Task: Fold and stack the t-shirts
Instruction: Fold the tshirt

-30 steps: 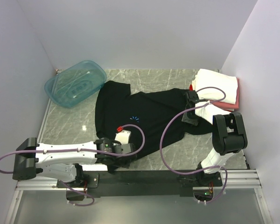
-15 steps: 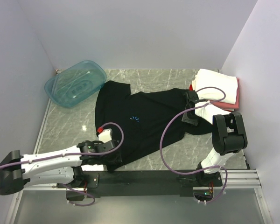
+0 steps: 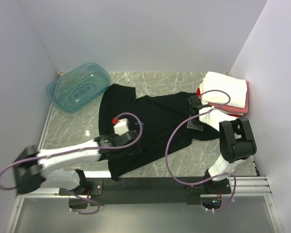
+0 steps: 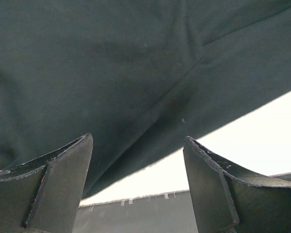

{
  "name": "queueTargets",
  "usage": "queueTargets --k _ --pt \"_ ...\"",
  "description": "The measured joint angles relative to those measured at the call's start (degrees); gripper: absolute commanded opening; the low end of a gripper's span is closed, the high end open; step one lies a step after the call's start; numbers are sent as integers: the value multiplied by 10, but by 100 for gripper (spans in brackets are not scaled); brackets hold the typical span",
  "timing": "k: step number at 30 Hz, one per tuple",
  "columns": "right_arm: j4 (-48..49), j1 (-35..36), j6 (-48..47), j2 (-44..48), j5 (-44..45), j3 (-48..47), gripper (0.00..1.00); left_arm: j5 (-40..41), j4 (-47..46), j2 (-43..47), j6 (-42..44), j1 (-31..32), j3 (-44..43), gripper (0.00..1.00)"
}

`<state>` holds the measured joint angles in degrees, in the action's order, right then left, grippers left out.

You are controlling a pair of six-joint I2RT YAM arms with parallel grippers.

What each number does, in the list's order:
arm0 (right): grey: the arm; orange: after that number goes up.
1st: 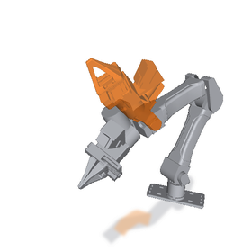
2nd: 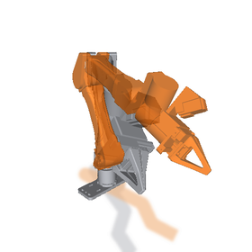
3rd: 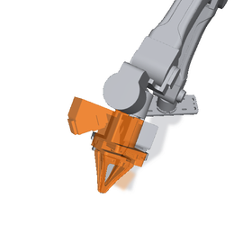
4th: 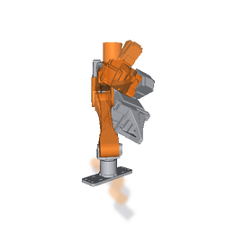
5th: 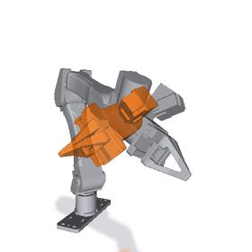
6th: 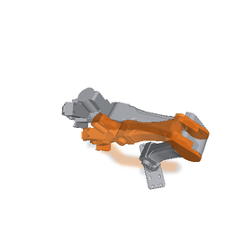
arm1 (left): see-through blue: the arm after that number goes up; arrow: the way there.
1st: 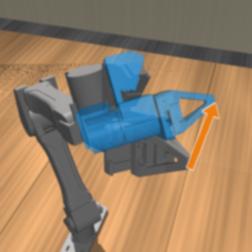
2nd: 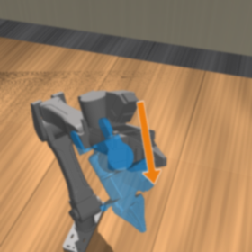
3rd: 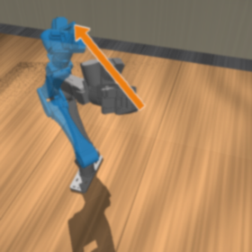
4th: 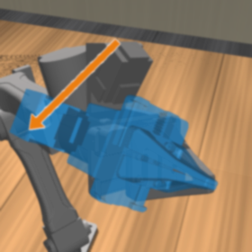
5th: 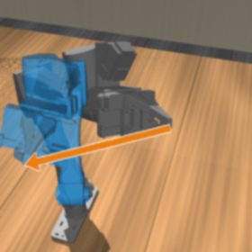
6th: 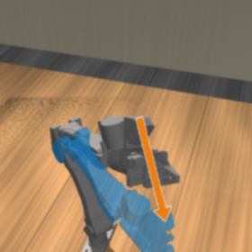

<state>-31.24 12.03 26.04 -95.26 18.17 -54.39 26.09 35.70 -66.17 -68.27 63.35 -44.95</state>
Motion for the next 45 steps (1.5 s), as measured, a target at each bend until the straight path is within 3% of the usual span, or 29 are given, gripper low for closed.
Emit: queueTargets --k 6,16,33,38,45 --pt "-7 42 1 9 2 9 47 -59 -125 -152 23 -29 42 81" --pt "-22 129 18 38 -13 35 47 -65 -167 -83 11 -65 106 82" --pt "-54 298 97 88 -41 82 47 42 72 107 -40 -84 123 85" --pt "-75 330 135 107 -41 92 47 51 66 96 -23 -84 100 85" --pt "-150 328 161 169 -16 49 51 4 -74 -21 31 -83 87 85"
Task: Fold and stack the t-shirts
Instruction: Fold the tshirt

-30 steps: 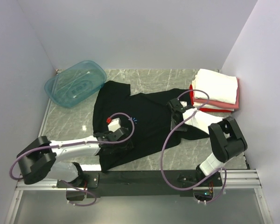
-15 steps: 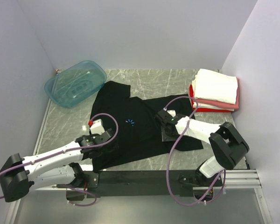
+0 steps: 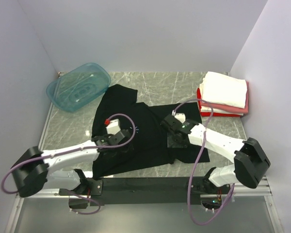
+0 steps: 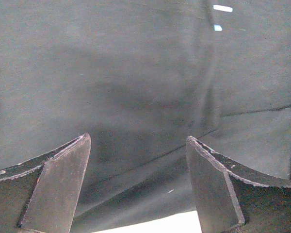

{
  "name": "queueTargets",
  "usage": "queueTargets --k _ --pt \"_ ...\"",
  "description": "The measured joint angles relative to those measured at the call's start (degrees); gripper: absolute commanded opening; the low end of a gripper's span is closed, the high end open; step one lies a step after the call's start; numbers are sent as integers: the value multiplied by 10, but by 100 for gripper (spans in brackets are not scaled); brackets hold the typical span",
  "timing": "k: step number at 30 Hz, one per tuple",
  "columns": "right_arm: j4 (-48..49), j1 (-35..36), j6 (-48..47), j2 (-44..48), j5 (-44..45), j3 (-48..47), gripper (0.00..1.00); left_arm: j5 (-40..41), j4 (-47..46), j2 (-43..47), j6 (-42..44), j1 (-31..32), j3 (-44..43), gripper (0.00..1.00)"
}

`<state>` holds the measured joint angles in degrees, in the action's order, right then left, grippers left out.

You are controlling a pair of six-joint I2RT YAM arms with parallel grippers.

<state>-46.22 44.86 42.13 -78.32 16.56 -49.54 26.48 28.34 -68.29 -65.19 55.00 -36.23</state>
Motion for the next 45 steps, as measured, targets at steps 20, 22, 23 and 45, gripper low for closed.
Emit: queueTargets --k 20,22,23,45 --pt "76 -108 -21 -5 -43 96 51 -46 -186 -3 26 -11 91 88" --pt "76 -103 -19 -3 -45 96 52 -45 -175 14 26 -14 99 88" --pt "76 -97 -16 -2 -45 96 51 -42 -163 26 26 -16 103 89" --pt "108 -45 17 -19 -58 89 51 -47 -95 81 46 -46 78 88"
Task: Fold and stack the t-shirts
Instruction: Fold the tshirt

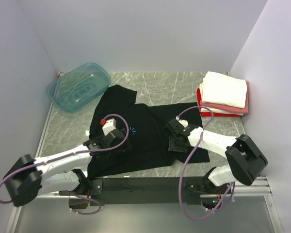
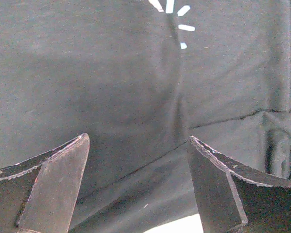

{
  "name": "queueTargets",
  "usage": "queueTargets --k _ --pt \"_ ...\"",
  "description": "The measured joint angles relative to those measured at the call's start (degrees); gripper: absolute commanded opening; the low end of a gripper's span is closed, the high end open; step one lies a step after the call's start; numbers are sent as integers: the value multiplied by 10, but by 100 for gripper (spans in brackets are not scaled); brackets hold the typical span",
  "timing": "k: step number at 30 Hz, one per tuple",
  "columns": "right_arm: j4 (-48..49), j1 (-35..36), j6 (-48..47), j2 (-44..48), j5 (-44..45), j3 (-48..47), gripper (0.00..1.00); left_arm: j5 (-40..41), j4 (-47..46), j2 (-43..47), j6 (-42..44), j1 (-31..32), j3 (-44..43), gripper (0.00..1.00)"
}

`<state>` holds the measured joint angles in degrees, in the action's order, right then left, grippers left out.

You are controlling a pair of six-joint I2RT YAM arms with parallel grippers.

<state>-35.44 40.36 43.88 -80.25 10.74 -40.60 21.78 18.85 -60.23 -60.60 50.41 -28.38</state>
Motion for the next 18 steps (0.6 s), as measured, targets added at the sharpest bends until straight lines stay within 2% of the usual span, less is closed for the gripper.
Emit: queueTargets --k 7,18 --pt "34 3 7 24 1 29 51 -29 -70 -85 14 0 -8 88" --pt "59 59 54 91 -1 87 51 -34 -132 -43 -3 0 54 88"
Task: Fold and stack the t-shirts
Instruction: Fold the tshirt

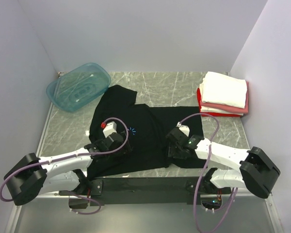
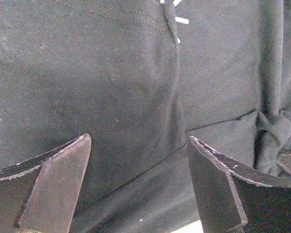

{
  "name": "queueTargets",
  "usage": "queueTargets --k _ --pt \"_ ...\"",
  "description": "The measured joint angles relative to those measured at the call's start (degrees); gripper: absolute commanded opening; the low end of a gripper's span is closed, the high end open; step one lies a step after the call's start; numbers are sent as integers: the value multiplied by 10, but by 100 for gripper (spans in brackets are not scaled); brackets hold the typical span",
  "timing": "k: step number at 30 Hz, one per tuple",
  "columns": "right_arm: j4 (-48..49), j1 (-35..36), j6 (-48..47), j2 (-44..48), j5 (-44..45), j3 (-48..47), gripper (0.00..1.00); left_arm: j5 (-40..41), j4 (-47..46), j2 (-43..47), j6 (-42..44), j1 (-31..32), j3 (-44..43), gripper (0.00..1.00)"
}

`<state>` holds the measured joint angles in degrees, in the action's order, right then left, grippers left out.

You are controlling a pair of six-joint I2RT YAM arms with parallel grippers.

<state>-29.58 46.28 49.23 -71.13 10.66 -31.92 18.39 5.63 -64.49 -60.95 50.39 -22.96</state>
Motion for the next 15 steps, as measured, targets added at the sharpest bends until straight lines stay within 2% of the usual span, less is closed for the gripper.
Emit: queueTargets --k 5,10,15 --pt "-3 31 26 17 -9 12 51 0 17 33 -9 0 14 88" --pt "-27 50 39 16 -16 0 51 11 86 70 -12 0 11 89" --pt "-113 53 28 -16 -17 -58 53 45 181 78 19 -15 -69 94"
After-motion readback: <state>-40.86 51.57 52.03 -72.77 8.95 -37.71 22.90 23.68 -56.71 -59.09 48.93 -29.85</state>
